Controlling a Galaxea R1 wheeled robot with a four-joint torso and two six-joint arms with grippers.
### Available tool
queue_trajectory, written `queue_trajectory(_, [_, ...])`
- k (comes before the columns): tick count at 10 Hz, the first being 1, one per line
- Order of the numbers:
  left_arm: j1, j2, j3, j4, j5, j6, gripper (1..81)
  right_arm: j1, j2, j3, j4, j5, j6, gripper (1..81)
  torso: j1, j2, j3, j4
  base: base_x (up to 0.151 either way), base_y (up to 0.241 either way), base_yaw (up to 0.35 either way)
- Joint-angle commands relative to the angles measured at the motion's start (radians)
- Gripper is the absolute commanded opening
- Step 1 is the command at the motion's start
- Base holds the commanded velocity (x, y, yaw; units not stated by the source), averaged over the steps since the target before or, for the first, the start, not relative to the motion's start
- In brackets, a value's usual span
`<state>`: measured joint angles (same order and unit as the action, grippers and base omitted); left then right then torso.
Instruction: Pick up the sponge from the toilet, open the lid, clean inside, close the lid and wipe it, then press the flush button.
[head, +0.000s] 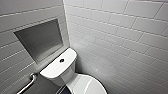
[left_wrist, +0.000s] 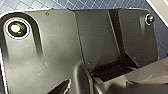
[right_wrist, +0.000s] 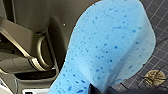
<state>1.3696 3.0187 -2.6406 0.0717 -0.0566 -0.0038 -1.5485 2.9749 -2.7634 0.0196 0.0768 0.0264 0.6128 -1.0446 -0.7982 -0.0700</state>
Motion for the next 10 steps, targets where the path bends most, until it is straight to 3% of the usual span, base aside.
queue_trajectory(1, [-0.008,0.002,0.005,0.007,0.069,0.004,81.1,-0.019,0.008,0.010,-0.015,-0.097,-0.003,1.0,0.000,0.000,0.000,0.000,-0.068,0.000,0.000])
queue_trajectory(5, [-0.008,0.000,0.005,-0.001,0.069,0.004,81.1,-0.011,0.008,0.015,-0.010,-0.095,-0.002,1.0,-0.002,-0.001,0.001,0.000,-0.085,0.000,0.000])
queue_trajectory(10, [-0.008,0.000,0.007,0.003,0.073,0.002,81.1,-0.011,-0.011,0.028,-0.003,-0.091,0.010,1.0,-0.004,-0.002,0.001,0.000,0.000,0.000,0.000])
